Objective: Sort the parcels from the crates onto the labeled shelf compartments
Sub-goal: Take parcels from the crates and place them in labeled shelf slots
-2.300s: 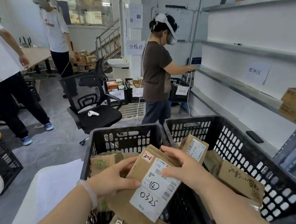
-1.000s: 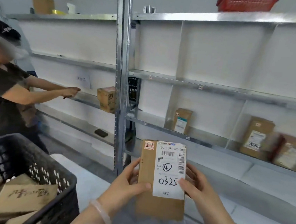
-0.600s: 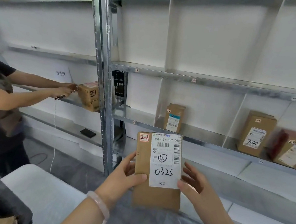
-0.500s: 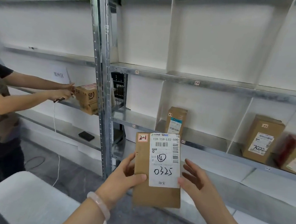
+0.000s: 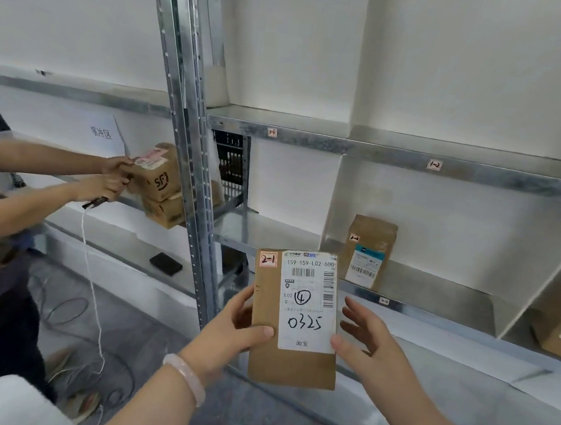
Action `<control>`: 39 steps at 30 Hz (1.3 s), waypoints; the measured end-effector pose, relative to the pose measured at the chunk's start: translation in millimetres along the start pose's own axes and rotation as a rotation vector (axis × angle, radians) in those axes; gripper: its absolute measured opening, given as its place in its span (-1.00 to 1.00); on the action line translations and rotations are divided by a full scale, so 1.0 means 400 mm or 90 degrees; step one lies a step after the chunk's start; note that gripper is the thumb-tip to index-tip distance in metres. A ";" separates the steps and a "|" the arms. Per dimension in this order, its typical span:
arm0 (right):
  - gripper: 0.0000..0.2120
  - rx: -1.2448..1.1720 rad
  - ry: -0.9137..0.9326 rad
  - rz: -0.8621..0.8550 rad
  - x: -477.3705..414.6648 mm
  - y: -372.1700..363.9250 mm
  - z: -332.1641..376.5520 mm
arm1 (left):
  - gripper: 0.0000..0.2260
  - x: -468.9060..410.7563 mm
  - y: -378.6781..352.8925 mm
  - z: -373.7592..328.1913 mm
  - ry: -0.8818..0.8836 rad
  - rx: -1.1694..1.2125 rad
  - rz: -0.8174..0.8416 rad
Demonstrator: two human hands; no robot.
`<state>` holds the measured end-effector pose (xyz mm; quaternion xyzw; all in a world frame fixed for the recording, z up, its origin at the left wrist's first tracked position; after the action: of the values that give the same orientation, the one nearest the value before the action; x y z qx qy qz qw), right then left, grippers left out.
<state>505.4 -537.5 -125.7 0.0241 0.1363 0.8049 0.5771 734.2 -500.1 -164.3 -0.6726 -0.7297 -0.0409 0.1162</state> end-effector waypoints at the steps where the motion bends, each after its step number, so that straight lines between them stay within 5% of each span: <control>1: -0.46 -0.004 -0.003 0.005 -0.035 -0.007 -0.009 | -0.08 -0.028 0.012 -0.003 0.001 0.001 -0.005; 7: -0.45 -0.001 -0.005 0.087 -0.262 -0.053 -0.058 | -0.13 -0.201 0.082 -0.043 -0.014 0.030 -0.057; 11: -0.45 0.032 0.007 0.135 -0.410 -0.066 -0.059 | 0.02 -0.312 0.134 -0.067 -0.003 0.024 -0.097; 16: -0.44 0.048 0.002 0.217 -0.550 -0.110 -0.070 | -0.13 -0.408 0.187 -0.085 -0.007 0.029 -0.160; 24: -0.40 0.042 -0.009 0.239 -0.710 -0.211 -0.121 | -0.05 -0.553 0.319 -0.069 0.034 0.041 -0.182; 39: -0.42 0.072 -0.131 0.051 -0.971 -0.394 -0.200 | -0.12 -0.958 0.583 -0.120 0.077 -0.101 0.071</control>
<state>764.5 -869.5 -195.5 0.1445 0.1207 0.8115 0.5531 996.9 -861.5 -226.4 -0.7156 -0.6770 -0.1329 0.1087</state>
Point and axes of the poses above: each hand's wrist, its own x-axis away from the middle knuckle, its own y-axis out of the back of the hand, z = x × y, the point moved 8 cm from there along -x, towards the middle knuckle, and after that the axes turned 7 degrees about y, right-handed, at the moved point
